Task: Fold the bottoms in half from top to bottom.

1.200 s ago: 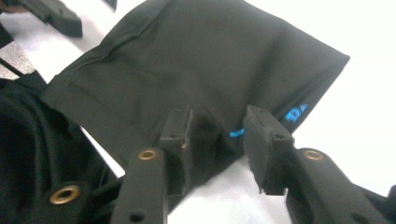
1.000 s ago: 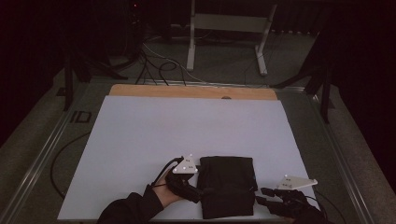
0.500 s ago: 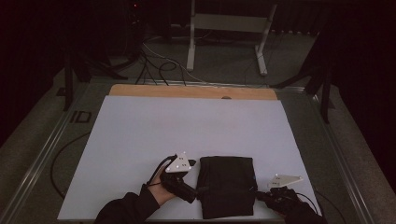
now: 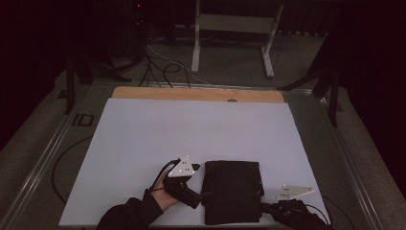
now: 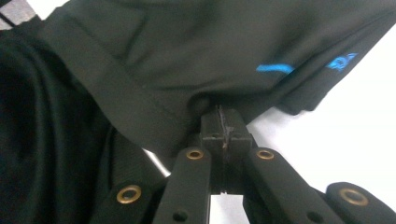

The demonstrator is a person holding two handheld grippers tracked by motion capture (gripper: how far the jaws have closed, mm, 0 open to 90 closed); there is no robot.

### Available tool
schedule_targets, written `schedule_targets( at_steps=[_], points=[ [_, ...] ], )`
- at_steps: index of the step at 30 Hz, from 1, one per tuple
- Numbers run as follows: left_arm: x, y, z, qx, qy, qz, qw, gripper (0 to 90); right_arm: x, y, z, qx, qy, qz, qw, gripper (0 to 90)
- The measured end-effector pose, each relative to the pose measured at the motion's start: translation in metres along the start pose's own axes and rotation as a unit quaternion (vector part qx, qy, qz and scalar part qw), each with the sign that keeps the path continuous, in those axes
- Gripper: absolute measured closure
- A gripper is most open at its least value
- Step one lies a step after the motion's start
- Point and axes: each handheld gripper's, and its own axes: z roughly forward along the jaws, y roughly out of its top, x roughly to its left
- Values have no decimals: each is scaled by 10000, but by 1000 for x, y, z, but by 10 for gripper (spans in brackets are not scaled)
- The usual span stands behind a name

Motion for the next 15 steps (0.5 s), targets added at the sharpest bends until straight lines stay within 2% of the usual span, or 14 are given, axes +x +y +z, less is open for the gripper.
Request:
schedule_targets(
  at_steps=[1, 9, 11, 13, 14, 15],
  points=[
    [0, 0, 0, -6, 4, -7, 10000, 13, 1, -1, 0, -6, 72, -7, 10000, 900],
    [-2, -1, 0, -39, 8, 3, 10000, 4, 7, -7, -3, 91, 182, 80, 9998, 898],
    [-3, -5, 3, -43, 59, 7, 10000, 2, 8, -11, -4, 166, 1, 101, 9998, 886],
    [-3, -7, 5, 10, 55, -29, 10000, 1, 5, -12, -5, 140, -110, 122, 9998, 846],
    [-3, -7, 5, 10, 55, -29, 10000, 1, 5, -12, -5, 140, -110, 122, 9998, 846],
    [-3, -7, 5, 10, 55, -29, 10000, 1, 4, -13, -5, 112, -213, 160, 9996, 846]
  ],
)
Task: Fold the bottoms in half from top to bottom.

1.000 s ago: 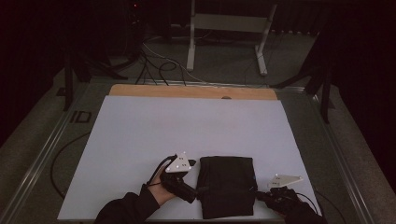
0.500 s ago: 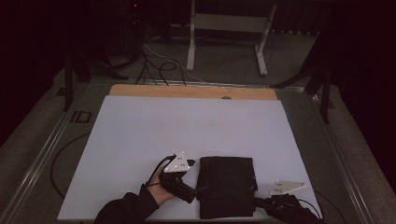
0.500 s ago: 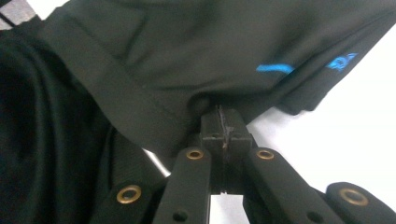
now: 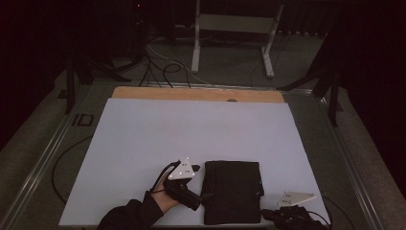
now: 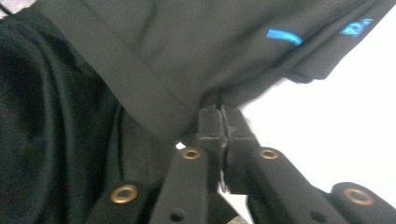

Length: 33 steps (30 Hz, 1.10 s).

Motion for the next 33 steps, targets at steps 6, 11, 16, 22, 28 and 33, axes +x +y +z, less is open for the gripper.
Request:
schedule_targets(
  at_steps=[6, 11, 16, 22, 28, 33],
  points=[
    [0, -1, 5, 53, 7, -28, 10000, 1, -14, 3, -4, -365, -405, 194, 9983, 654],
    [3, 1, 3, 36, 52, -60, 10000, 1, -20, 11, -5, -624, -528, 212, 9964, 451],
    [7, 4, 1, -9, 119, -105, 9999, 0, -26, 25, -5, -827, -536, 302, 9947, 281],
    [11, 8, -2, -60, 195, -130, 9997, 0, -34, 43, -7, -1166, -483, 316, 9915, 148],
    [14, 13, -4, -97, 284, -168, 9994, 0, -35, 61, -4, -1373, -556, 252, 9887, 104],
    [20, 14, -4, -153, 345, -338, 9987, 0, -36, 76, 5, -1539, -635, 139, 9860, 100]
  ],
)
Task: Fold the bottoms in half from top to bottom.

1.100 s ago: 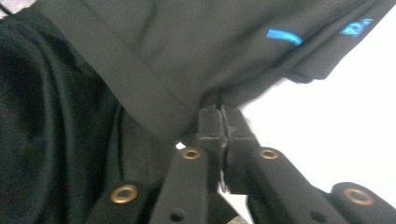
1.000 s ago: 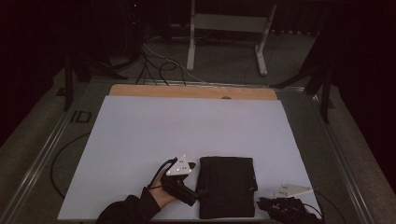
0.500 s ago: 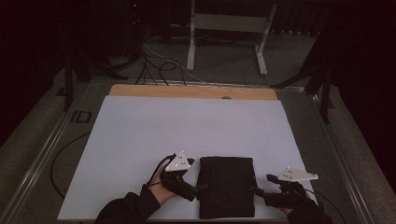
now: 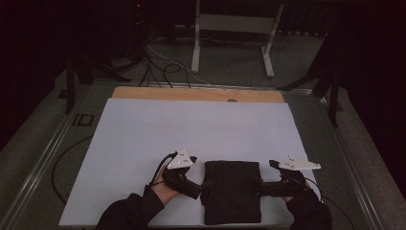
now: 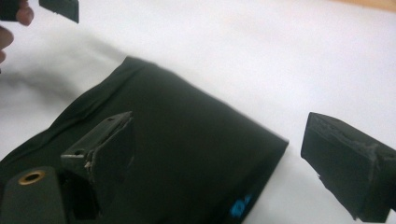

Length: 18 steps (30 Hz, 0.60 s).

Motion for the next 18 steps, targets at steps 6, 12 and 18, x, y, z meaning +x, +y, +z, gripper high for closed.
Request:
schedule_targets(
  at_steps=[6, 12, 18],
  points=[
    [5, 5, 6, 15, 160, -108, 9998, 0, -2, 10, 16, -100, -126, -68, 9998, 100],
    [8, 6, 14, 80, 251, -178, 9995, 0, -5, 10, 29, -90, -251, -83, 9996, 100],
    [13, 0, 24, 132, 198, -325, 9992, 0, -10, 3, 35, 8, -254, 71, 9997, 100]
  ],
)
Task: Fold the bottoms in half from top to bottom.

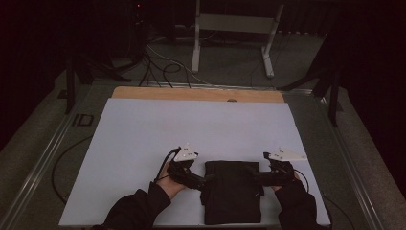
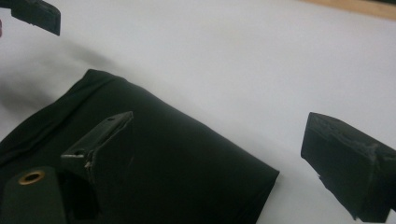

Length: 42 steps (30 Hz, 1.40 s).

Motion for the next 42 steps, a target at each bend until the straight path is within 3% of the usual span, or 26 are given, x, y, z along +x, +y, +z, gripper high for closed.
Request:
schedule_targets(
  at_steps=[3, 6, 9, 10, 13, 16, 20, 24, 26, 29, 33, 34, 36, 37, 41, 42],
  points=[
    [2, -4, 5, -89, -27, -76, 9999, 0, -1, -3, 3, 57, -3, 15, 10000, 100],
    [4, -6, 9, -13, -43, -159, 9999, 0, -2, -7, 5, 130, 10, 104, 9999, 100],
    [4, -7, 12, 103, -96, -242, 9996, 0, -4, -10, 7, 204, 25, 131, 9997, 99],
    [3, -9, 17, 331, -101, -347, 9988, 0, -5, -14, 11, 317, 13, 220, 9993, 97],
    [2, -10, 20, 441, -171, -328, 9983, 0, -5, -18, 15, 518, -2, 288, 9982, 98],
    [2, -13, 26, 610, -106, -285, 9977, 0, -5, -22, 19, 716, -11, 371, 9967, 96],
    [3, -13, 32, 678, -69, -483, 9965, 1, -6, -24, 22, 873, 11, 432, 9952, 96],
    [3, -14, 35, 758, -30, -557, 9956, 34, -5, -26, 24, 958, -70, 450, 9944, 96],
    [4, -15, 37, 829, -45, -595, 9948, 53, -4, -30, 27, 1160, -117, 465, 9921, 96],
    [4, -18, 42, 971, 4, -617, 9934, 54, -3, -33, 30, 1282, -140, 435, 9907, 95],
    [2, -19, 42, 968, 76, -541, 9938, 74, -1, -32, 31, 1344, -167, 380, 9901, 96],
    [1, -19, 43, 975, 91, -508, 9939, 80, 2, -33, 31, 1393, -202, 249, 9897, 110],
    [-2, -20, 43, 965, 164, -448, 9942, 131, 2, -33, 31, 1385, -200, 252, 9898, 133],
    [-3, -20, 44, 979, 143, -419, 9942, 151, 4, -33, 29, 1357, -126, 192, 9905, 200],
    [-5, -17, 46, 1033, 3, -482, 9935, 240, 6, -32, 27, 1343, -60, 199, 9907, 280],
    [-6, -17, 47, 1021, -17, -514, 9934, 294, 7, -32, 26, 1315, 14, 200, 9911, 364]
  ],
)
